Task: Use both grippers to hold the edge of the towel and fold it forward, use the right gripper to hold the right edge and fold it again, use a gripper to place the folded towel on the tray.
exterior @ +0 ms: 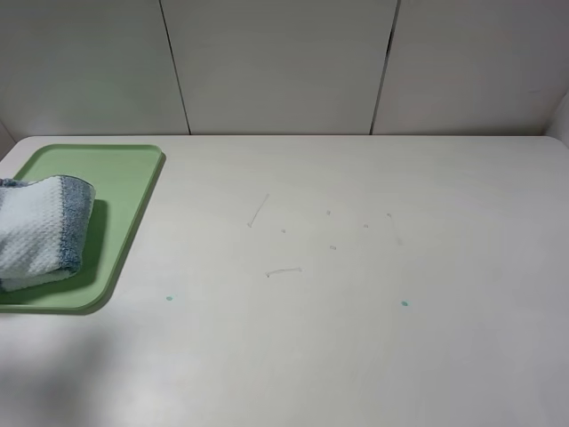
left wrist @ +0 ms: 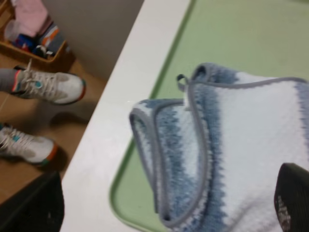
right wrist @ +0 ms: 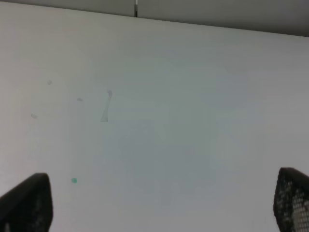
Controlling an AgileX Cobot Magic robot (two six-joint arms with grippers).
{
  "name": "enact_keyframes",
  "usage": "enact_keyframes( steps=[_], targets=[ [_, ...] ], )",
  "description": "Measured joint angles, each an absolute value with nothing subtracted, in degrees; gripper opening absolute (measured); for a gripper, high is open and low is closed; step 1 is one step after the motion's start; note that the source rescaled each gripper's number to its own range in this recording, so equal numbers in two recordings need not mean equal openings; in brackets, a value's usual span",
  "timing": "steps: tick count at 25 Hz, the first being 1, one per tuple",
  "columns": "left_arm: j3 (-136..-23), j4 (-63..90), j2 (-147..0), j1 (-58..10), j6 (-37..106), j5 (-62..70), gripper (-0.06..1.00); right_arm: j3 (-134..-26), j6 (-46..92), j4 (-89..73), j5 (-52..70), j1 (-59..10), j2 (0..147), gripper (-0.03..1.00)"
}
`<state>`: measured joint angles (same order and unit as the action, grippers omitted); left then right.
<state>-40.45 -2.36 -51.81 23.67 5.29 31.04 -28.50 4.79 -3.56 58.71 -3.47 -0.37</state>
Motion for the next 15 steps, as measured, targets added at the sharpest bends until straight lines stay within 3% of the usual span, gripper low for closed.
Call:
enact_keyframes(
  steps=[9, 15],
  targets=[
    [-40.5, -0.4, -41.0, 14.9, 7.3, 40.3, 0.86, -28.5, 4.8, -3.6, 58.7, -3.5, -0.4, 1.00],
    [-39.7, 0.3, -32.5, 9.5, 7.3, 46.5, 0.93, -28.5, 4.8, -3.6, 58.7, -3.5, -0.4, 1.00]
  ],
)
